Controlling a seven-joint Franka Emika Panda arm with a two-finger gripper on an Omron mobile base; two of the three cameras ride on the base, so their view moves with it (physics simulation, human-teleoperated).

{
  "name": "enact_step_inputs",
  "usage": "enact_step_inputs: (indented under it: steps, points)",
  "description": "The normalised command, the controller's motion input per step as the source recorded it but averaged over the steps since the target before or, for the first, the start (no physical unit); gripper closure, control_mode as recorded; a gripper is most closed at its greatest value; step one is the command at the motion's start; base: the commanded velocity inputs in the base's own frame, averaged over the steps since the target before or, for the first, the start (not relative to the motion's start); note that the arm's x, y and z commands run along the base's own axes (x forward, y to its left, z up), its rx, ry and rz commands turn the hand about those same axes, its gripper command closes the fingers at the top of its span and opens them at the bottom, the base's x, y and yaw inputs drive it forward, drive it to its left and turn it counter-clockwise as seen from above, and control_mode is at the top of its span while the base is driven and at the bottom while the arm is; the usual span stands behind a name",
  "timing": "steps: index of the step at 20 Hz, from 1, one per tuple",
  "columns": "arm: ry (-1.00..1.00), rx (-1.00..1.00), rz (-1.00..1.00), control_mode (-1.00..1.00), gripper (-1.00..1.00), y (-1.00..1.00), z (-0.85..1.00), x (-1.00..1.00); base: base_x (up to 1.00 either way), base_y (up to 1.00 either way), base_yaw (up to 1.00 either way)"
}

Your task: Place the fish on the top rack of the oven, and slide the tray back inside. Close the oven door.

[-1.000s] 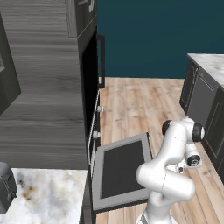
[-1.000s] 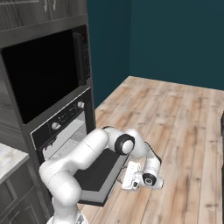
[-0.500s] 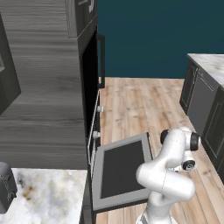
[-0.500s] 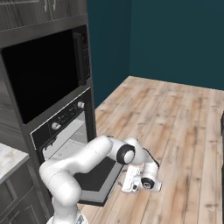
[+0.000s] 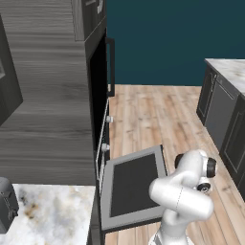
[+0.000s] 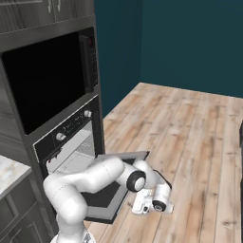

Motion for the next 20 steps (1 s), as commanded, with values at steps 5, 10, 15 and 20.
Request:
enact_step_inputs:
  steps: [5, 10, 15, 20]
  points:
    - [0.0, 0.08, 0.0, -1.0, -1.0, 0.0, -0.4, 0.32, 0.0, 0.0, 0.0]
    - [0.01, 0.18, 0.0, -1.0, -1.0, 0.14, -0.06, 0.33, 0.0, 0.0, 0.0]
    - [0.1, 0.19, 0.0, -1.0, -1.0, 0.31, 0.0, 0.14, 0.0, 0.0, 0.0]
    - [0.19, 0.16, 0.0, -1.0, -1.0, 0.61, 0.0, 0.16, 0.0, 0.0, 0.0]
